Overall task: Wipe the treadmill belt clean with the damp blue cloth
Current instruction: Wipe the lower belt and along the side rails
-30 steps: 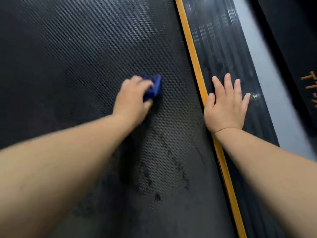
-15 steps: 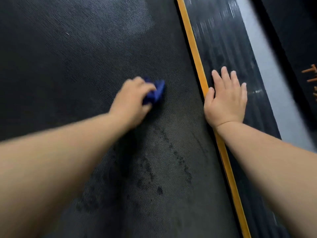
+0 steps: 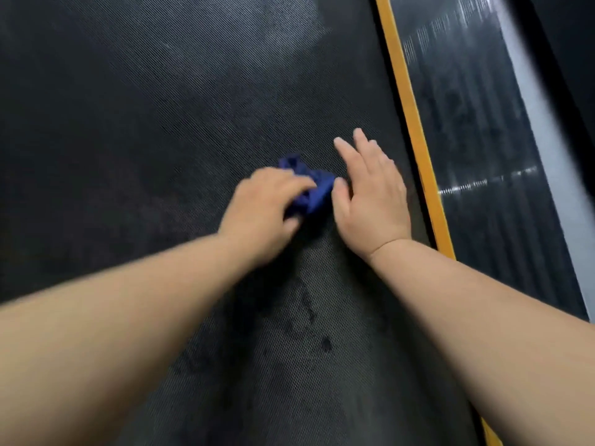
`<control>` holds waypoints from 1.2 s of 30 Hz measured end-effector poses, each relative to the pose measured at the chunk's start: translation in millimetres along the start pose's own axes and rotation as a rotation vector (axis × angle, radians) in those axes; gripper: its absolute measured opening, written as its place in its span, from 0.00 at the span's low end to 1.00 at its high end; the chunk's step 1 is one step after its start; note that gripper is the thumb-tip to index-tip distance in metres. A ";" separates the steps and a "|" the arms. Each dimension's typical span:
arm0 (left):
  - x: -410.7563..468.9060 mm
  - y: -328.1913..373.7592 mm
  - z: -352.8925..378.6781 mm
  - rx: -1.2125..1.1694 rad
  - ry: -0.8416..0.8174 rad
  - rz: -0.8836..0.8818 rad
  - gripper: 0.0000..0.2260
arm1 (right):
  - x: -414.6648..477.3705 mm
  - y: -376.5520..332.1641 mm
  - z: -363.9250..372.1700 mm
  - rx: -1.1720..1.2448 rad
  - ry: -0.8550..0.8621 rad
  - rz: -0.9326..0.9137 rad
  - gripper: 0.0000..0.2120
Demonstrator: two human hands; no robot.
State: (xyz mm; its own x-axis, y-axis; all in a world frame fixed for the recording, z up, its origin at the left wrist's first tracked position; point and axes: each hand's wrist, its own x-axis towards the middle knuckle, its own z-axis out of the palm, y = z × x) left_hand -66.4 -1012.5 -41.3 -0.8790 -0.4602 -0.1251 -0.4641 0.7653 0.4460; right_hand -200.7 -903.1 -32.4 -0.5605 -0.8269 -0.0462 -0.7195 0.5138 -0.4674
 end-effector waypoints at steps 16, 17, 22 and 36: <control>-76.9 -113.8 -77.6 0.073 -0.400 -0.731 0.56 | -41.7 -36.4 28.4 -0.240 -0.153 -0.517 0.15; -76.4 -113.3 -76.3 0.077 -0.402 -0.735 0.56 | -19.5 -39.5 25.8 -0.244 -0.076 -0.377 0.15; -75.7 -118.2 -72.8 0.081 -0.386 -0.715 0.57 | 41.6 -69.1 40.6 -0.132 0.045 0.248 0.14; -75.8 -120.3 -73.6 0.109 -0.397 -0.716 0.58 | 59.7 -70.6 14.9 -0.260 -0.090 0.069 0.29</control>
State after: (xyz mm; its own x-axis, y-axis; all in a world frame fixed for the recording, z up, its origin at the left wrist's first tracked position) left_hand 64.2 -1102.8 -20.3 -0.3300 -0.6755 -0.6594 -0.9167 0.3960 0.0531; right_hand -177.3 -992.1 -15.3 -0.5815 -0.7990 -0.1534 -0.7684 0.6013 -0.2191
